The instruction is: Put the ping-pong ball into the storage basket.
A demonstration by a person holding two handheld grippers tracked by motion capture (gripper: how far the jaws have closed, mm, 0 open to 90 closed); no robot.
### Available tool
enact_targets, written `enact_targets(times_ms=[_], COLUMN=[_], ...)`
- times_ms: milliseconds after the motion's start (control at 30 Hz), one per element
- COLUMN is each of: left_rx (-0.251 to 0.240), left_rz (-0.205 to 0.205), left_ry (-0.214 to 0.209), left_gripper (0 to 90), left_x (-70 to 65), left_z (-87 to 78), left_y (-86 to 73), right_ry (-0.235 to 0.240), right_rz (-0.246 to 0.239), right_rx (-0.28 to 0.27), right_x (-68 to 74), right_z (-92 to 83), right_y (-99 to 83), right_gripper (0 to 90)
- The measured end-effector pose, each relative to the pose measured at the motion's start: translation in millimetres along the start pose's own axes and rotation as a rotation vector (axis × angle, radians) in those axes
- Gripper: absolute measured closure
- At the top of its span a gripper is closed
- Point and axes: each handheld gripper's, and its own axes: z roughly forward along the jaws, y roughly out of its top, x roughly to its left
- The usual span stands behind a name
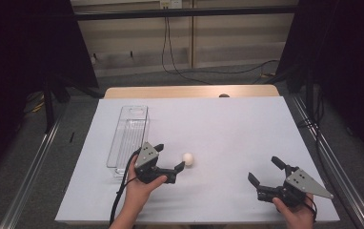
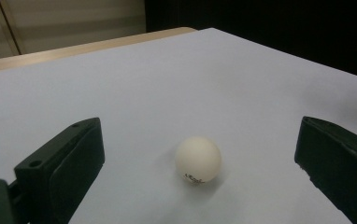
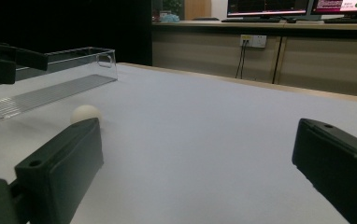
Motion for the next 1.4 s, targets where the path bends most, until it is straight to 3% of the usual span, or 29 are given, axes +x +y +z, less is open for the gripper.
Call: enact_targets(times_ms=[333, 767, 833, 1000, 1400], left_rx=[0.029, 0.072, 0.066, 0.096, 0.118], left_rz=[0.01, 0.003, -0.013, -0.001, -0.014], left_ry=[0.011, 0.011, 0.009, 0.013, 0.01], left_gripper=[1.8, 1.8, 1.8, 1.8, 1.8], left_x=[-1.3, -2.6, -3.5, -2.5, -3.0], left_z=[4.5, 12.5, 14.4, 16.0, 21.1], left_y=[-1.0, -1.9, -2.6, -2.9, -4.3], right_ry=[0.003, 0.001, 0.005, 0.007, 0.009], right_rz=[-0.001, -0.002, -0.002, -0.003, -0.001], right_rx=[0.0, 0.001, -0.001, -0.001, -0.001], right_x=[0.3, 0.3, 0.3, 0.2, 0.2], right_z=[-0.4, -0.5, -0.3, -0.3, -0.2], right_y=[0.1, 0.3, 0.3, 0.4, 0.3], right_gripper=[1.5, 1.5, 1.5, 1.5, 1.6])
